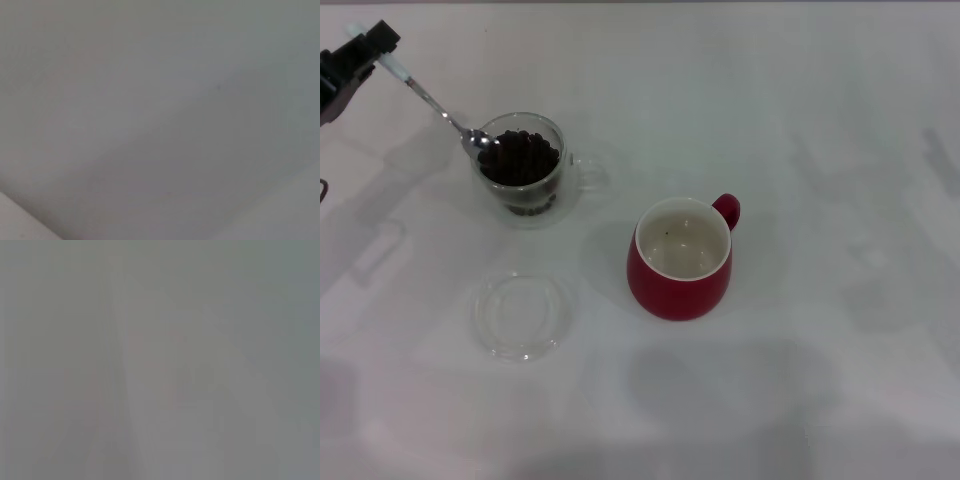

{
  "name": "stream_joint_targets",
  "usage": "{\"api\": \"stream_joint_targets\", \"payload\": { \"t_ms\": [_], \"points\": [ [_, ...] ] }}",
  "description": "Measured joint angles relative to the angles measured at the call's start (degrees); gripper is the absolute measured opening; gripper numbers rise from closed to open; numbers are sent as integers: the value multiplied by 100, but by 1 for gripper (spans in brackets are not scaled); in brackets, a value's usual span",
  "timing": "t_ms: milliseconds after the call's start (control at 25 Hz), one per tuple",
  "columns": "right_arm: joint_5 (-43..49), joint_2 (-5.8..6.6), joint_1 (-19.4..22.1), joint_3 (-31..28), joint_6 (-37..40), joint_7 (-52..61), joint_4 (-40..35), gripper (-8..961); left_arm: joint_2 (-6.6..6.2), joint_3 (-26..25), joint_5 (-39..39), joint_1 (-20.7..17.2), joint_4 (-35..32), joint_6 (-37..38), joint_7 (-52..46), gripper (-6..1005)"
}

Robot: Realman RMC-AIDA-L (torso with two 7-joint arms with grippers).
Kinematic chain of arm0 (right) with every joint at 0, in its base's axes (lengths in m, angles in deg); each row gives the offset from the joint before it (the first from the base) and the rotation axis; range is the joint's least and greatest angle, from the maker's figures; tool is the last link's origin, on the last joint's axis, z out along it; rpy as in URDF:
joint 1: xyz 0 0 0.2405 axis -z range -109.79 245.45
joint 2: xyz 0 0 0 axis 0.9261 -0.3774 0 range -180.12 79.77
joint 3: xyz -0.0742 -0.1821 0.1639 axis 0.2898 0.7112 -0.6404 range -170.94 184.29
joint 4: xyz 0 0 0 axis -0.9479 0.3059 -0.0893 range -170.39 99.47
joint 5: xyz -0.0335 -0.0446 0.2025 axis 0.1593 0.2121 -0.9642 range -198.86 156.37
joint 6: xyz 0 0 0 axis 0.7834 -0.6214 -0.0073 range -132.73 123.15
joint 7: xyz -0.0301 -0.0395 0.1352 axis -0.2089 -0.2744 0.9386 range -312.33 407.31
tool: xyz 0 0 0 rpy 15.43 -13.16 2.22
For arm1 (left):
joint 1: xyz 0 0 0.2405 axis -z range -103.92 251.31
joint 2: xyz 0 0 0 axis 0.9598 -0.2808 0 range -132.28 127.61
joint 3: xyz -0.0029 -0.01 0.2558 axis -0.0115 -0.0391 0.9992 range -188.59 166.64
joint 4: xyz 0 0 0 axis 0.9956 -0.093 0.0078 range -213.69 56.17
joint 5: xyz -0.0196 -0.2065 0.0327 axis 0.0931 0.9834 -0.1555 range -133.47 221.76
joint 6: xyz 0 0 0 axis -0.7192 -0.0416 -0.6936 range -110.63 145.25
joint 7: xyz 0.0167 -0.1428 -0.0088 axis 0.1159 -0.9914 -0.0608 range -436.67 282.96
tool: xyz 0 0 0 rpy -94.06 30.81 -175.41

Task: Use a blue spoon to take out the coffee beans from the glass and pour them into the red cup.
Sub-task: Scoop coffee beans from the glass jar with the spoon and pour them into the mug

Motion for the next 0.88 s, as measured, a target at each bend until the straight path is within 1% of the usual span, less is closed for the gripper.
{"api": "stream_joint_targets", "payload": {
  "t_ms": [80, 240, 400, 480, 600, 800, 880],
  "points": [
    [4, 2, 0, 0, 33, 0, 0, 828, 5, 3, 7, 1, -10, 61, -7, 133],
    [11, -1, -11, 0, 41, 0, -3, 828, 88, 9, -135, 78, -107, 100, -59, 135],
    [9, -21, -24, 4, 43, 0, -2, 828, 104, 10, -257, 192, -367, 115, -40, 134],
    [12, -27, -33, 13, 43, 0, -1, 828, 178, 10, -417, 350, -564, 133, -17, 134],
    [12, -31, -25, 15, 44, 0, 1, 828, 246, 10, -638, 520, -595, 133, -15, 134],
    [11, -30, 1, 5, 7, -2, 0, 828, 289, 9, -1220, 888, -620, 77, 37, 135],
    [11, -30, 10, 6, 6, -4, -2, 828, 294, 9, -1344, 983, -623, 23, 95, 135]
  ]
}}
